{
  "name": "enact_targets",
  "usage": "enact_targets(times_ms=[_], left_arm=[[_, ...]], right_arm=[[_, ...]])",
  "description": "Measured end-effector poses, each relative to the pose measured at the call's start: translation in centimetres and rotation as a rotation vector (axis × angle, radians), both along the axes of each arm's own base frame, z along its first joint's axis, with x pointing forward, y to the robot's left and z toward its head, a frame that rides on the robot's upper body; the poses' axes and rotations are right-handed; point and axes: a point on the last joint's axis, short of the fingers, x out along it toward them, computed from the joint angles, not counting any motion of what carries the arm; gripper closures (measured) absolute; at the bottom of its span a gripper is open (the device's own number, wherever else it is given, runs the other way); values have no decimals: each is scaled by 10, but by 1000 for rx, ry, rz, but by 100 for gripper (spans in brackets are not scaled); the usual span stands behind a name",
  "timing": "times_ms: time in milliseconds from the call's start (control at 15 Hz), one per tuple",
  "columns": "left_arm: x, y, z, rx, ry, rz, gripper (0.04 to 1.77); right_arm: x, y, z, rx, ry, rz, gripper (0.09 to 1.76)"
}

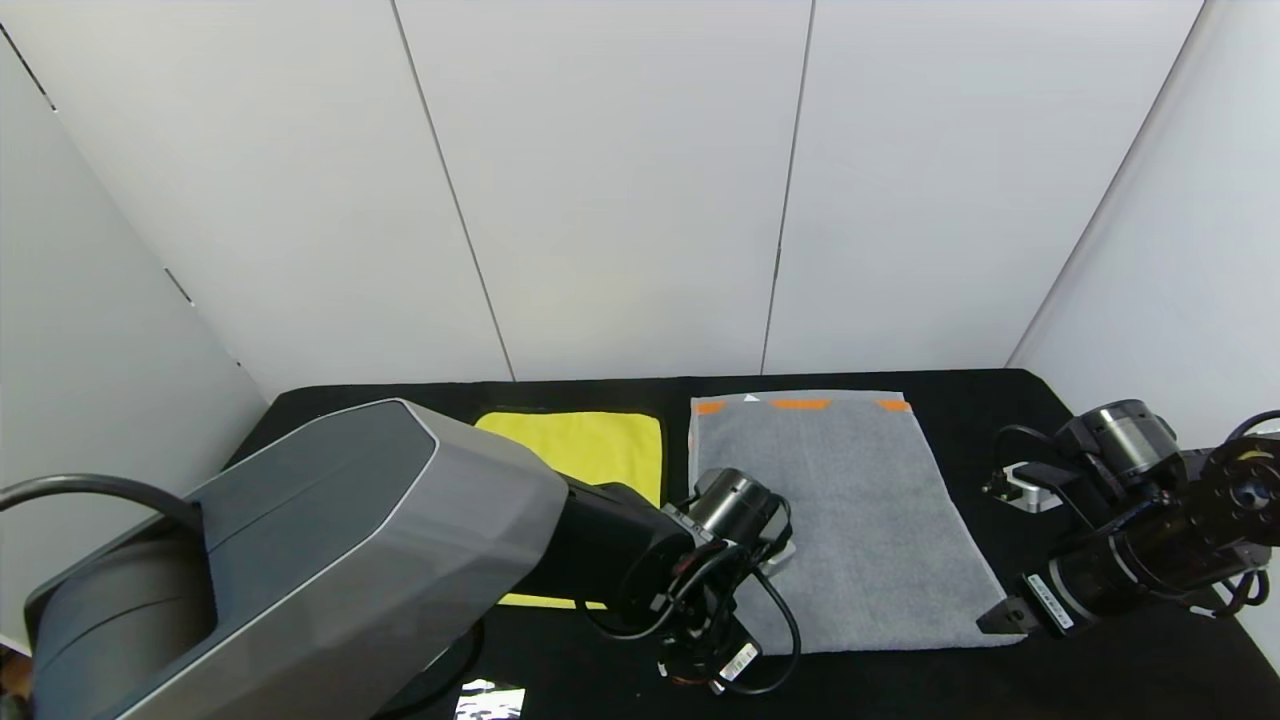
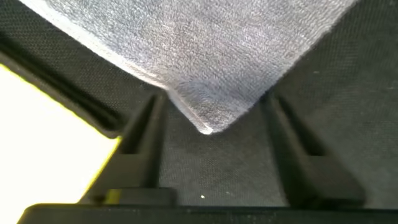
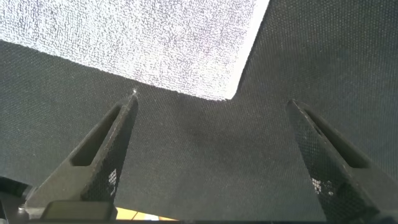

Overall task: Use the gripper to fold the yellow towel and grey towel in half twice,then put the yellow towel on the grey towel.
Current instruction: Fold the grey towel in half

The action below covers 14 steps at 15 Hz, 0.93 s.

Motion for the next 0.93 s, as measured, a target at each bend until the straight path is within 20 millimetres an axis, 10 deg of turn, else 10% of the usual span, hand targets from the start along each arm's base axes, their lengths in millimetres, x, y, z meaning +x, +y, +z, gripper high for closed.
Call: enact_targets(times_ms=[133,267,933], left_arm=[[0,-1,-1,5,-4,2,104],[1,0,-1,5,-7,6,169],[-1,3,7,6,-6,4,169]], right_arm=[[0,0,0,0,0,0,14],[0,0,0,0,0,0,14],[3,1,-4,-1,13,6,14]])
